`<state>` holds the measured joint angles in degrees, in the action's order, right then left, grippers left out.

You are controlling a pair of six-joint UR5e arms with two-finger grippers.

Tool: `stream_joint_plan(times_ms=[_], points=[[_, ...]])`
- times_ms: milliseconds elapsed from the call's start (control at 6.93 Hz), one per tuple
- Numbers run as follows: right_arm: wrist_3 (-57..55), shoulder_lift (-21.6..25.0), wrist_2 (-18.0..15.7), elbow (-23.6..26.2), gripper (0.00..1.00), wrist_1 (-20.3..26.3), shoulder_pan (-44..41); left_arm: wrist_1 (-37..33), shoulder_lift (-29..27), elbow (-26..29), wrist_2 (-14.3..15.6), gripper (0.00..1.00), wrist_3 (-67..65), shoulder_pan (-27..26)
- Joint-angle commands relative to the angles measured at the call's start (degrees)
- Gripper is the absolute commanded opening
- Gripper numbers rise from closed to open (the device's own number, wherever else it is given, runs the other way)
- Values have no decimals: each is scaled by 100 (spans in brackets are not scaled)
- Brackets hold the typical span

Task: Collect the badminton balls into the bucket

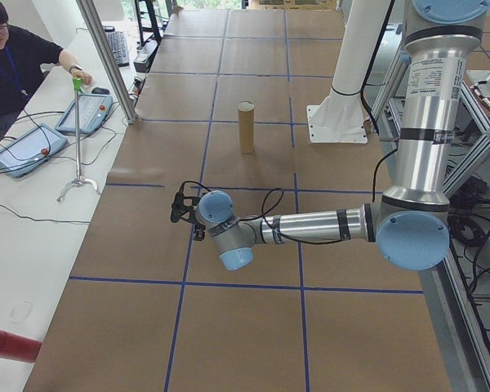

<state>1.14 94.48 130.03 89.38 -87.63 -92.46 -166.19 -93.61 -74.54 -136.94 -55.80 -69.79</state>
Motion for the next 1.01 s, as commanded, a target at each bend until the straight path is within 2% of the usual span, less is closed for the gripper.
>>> stream_joint_plan(times_ms=[0, 288, 721, 865], points=[[0, 0, -4, 0, 100, 0, 0, -651, -226, 202, 324, 100, -500, 473], [0, 0, -4, 0, 100, 0, 0, -678, -395, 360, 562, 100, -677, 930], [0, 9, -4, 0, 100, 0, 0, -906, -755, 904, 571, 100, -686, 1213], [0, 0, 5, 0, 100, 0, 0, -906, -799, 897, 563, 87, -739, 1231]])
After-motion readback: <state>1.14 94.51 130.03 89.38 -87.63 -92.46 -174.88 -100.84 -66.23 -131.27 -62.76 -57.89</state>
